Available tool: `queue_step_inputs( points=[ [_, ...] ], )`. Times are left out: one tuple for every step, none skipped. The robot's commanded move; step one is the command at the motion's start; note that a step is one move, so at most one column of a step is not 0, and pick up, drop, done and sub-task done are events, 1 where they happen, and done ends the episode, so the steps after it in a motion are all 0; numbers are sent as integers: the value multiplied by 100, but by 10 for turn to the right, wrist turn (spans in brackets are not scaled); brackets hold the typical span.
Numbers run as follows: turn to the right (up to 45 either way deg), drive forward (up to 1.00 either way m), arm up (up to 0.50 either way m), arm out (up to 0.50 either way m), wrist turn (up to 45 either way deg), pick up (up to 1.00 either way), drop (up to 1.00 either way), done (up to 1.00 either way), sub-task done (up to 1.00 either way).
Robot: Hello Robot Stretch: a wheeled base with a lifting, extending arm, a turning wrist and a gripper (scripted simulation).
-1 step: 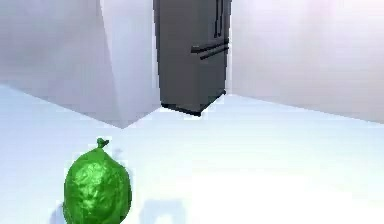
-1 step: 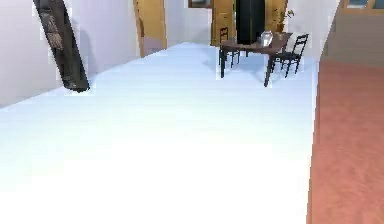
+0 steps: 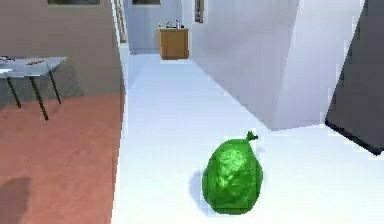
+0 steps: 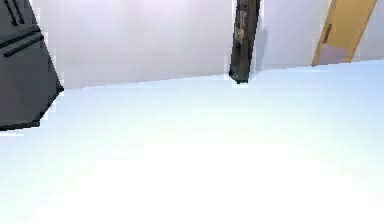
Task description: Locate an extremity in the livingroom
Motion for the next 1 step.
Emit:
queue_step_inputs(
  points=[
    [-330, 0, 0, 0, 0, 0, 0, 0, 0]
  ],
)
